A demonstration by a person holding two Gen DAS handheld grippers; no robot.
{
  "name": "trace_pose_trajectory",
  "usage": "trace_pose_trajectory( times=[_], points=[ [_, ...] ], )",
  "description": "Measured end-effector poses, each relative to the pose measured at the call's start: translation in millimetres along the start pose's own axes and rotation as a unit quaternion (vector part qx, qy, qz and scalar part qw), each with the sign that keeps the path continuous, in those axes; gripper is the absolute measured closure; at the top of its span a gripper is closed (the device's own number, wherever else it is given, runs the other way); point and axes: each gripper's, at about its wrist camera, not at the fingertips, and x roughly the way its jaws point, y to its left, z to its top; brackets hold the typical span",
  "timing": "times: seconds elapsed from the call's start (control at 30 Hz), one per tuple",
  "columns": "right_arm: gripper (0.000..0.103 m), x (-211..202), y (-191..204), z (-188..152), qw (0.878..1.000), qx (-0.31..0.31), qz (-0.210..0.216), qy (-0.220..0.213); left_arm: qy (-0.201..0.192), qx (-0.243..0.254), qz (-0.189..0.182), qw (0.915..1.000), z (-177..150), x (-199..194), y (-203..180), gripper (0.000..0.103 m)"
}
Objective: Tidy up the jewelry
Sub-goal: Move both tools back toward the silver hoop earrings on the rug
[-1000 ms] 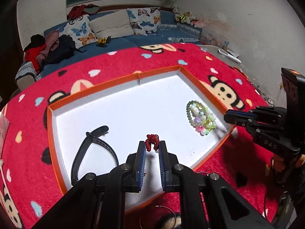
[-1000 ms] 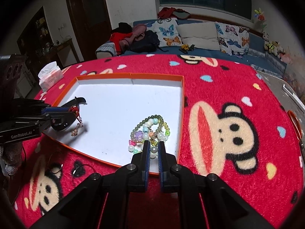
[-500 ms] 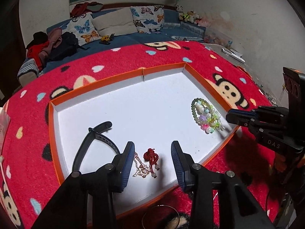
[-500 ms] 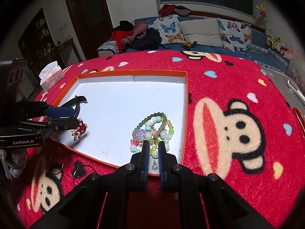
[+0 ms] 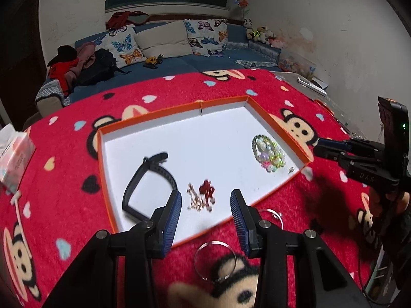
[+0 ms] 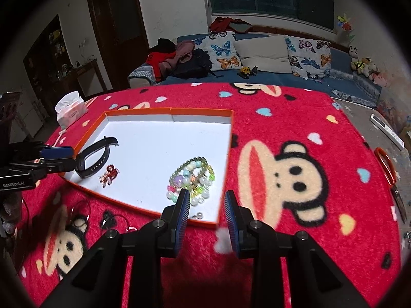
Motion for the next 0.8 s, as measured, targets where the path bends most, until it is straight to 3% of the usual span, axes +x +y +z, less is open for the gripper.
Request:
trace_pose_trajectory(
  times=[0.2, 0.4, 0.8],
  points=[
    [0.072, -1, -1, -7, 1.000, -0.001, -0.007, 0.008, 0.006, -0.006, -0.006, 0.9999, -13, -4, -1, 0.060],
    [0.072, -7, 10, -14, 1.000, -0.006, 0.012, 0.011, 0.011, -0.003, -0.018, 0.9998, -30, -11, -9, 0.060],
    [0.072, 5, 39, -38, 0.997, -0.028, 0.051, 0.051, 0.065, -0.016, -0.022, 0.9975, -73, 1, -5, 0.055]
  ],
)
